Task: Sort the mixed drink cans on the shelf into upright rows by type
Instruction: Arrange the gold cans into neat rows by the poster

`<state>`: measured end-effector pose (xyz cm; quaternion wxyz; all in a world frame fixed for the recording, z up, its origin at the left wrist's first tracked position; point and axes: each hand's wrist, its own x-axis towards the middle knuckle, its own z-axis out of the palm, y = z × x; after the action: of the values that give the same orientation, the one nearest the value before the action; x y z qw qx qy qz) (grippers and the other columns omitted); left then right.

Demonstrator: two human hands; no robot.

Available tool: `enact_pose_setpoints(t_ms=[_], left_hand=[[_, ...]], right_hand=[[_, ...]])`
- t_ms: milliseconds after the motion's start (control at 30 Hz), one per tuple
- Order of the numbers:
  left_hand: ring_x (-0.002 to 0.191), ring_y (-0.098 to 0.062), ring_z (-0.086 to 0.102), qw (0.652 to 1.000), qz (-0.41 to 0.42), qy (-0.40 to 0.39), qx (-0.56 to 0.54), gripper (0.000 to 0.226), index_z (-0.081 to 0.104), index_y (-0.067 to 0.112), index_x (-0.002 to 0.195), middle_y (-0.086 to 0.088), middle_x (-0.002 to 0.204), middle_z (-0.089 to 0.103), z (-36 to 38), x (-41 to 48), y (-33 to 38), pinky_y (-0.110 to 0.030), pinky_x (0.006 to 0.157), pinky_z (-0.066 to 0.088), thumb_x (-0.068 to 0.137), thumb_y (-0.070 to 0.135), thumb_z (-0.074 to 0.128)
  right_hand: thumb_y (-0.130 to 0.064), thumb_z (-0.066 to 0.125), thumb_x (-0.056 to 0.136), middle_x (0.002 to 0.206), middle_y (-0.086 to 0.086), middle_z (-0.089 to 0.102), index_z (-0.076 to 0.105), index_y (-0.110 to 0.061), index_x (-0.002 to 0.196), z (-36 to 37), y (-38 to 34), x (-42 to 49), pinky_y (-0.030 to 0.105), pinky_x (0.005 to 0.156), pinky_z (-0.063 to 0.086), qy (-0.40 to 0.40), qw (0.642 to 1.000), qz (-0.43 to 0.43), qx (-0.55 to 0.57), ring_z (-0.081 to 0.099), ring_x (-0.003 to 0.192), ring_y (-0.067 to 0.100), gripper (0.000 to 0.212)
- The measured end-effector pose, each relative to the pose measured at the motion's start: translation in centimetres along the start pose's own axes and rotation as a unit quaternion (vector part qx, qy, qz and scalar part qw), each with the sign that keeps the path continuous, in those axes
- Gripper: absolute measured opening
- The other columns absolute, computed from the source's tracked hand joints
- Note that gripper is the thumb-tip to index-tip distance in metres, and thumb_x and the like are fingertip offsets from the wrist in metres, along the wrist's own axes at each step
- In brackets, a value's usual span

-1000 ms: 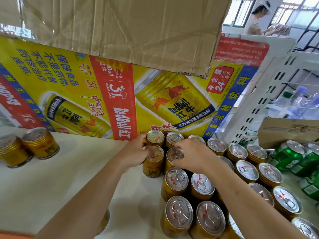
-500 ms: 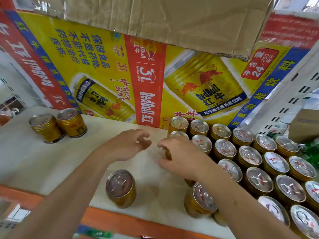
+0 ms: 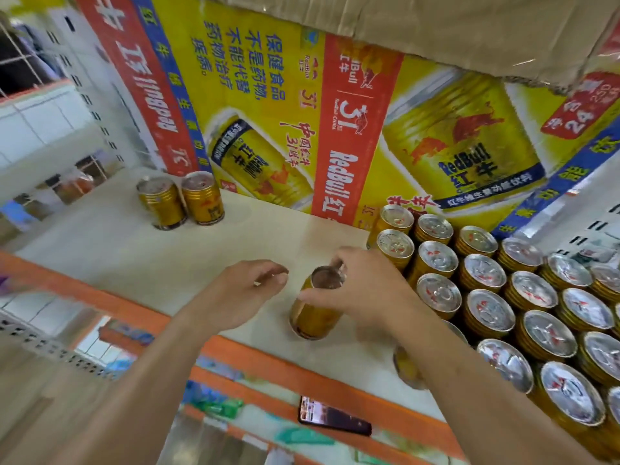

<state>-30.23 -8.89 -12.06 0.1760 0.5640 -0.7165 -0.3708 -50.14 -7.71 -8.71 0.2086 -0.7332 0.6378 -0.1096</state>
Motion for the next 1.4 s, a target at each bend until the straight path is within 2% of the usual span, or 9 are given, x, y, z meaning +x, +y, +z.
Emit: enact_pose_setpoints(t_ms=[133,233,367,433,667,967,1100,1267,1400], left_hand=[[0.085,-0.001,0.058,0.996,0.018,-0.053,0.063,0.029,0.061,0.022,0.123,0.006,0.115,0.063,2.9,-1.2,1.7,-0.008,0.067,0.038,0.099,0.032,0.047],[0.113,-0.022,0.056,0.982,0.016,-0.08,0.169,0.031,0.06,0.01,0.119,-0.006,0.121,0.062,4.9,-1.5,1.1,-0.025,0.087,0.039,0.1,0.028,0.044],[0.128,-0.02,0.044,0.958,0.022,-0.097,0.267,0.036,0.05,0.01,0.132,-0.007,0.136,0.05,6.4,-2.5,0.0,-0.025,0.101,0.03,0.1,0.025,0.043],[0.126,-0.022,0.046,0.955,0.024,-0.089,0.282,0.038,0.051,0.01,0.131,-0.007,0.136,0.049,6.7,-2.9,-0.4,-0.03,0.104,0.034,0.098,0.026,0.045],[0.114,-0.027,0.054,0.953,0.013,-0.091,0.289,0.039,0.048,0.014,0.13,-0.006,0.12,0.051,5.9,-3.1,0.2,-0.036,0.096,0.042,0.094,0.026,0.048],[0.124,-0.026,0.05,0.953,0.064,-0.025,0.296,0.051,0.037,0.022,0.144,-0.002,0.14,0.044,3.1,0.4,0.9,-0.038,0.101,0.042,0.096,0.036,0.047],[0.128,-0.024,0.047,0.945,0.049,0.035,0.321,0.053,0.037,0.024,0.144,-0.001,0.145,0.04,-1.1,2.9,-0.6,-0.041,0.101,0.043,0.095,0.04,0.048],[0.131,-0.028,0.041,0.918,0.02,0.144,0.369,0.053,0.04,0.022,0.141,-0.005,0.144,0.039,-9.2,6.7,-3.6,-0.041,0.099,0.044,0.092,0.04,0.052],[0.116,-0.03,0.05,0.924,-0.022,0.174,0.339,0.056,0.048,0.023,0.128,-0.007,0.126,0.053,-15.7,9.6,-8.2,-0.046,0.095,0.046,0.079,0.042,0.067]], right_hand=[[-0.072,0.066,0.068,0.091,0.0,0.058,0.053,-0.021,0.09,-0.5,1.9,-0.7,0.033,0.063,0.037,0.013,0.995,0.011,-0.093,0.05,0.084,0.02,0.057],[-0.064,0.071,0.071,0.083,-0.002,0.055,0.053,-0.018,0.082,-0.9,2.3,-1.4,0.032,0.055,0.034,-0.023,0.997,-0.003,-0.08,0.05,0.078,0.019,0.051],[-0.038,0.076,0.074,0.109,0.005,0.065,0.064,-0.011,0.11,-1.4,2.4,-2.5,0.04,0.082,0.05,-0.019,0.999,-0.022,-0.033,0.058,0.101,0.026,0.047],[-0.039,0.077,0.074,0.116,0.006,0.063,0.062,-0.013,0.119,-1.2,2.5,-2.8,0.04,0.086,0.05,0.02,0.999,0.001,-0.025,0.057,0.106,0.028,0.054],[-0.045,0.073,0.077,0.094,0.008,0.061,0.061,-0.012,0.101,-1.9,3.2,-3.5,0.038,0.068,0.05,0.086,0.992,0.071,-0.061,0.057,0.089,0.029,0.043],[-0.057,0.064,0.081,0.105,0.005,0.061,0.058,-0.018,0.106,-2.2,2.7,-2.6,0.037,0.07,0.047,0.097,0.974,0.111,-0.173,0.058,0.103,0.029,0.047],[-0.052,0.053,0.087,0.119,0.006,0.057,0.055,-0.018,0.12,-1.3,-0.5,0.2,0.041,0.088,0.044,0.113,0.971,0.07,-0.2,0.051,0.115,0.029,0.047],[-0.044,0.047,0.092,0.137,0.009,0.045,0.044,-0.019,0.135,1.7,-5.0,5.8,0.046,0.103,0.038,0.036,0.983,0.035,-0.174,0.042,0.127,0.032,0.05],[-0.045,0.05,0.095,0.143,0.008,0.042,0.038,-0.017,0.142,3.6,-8.1,10.1,0.045,0.106,0.038,-0.021,0.993,0.021,-0.11,0.04,0.132,0.029,0.056]])
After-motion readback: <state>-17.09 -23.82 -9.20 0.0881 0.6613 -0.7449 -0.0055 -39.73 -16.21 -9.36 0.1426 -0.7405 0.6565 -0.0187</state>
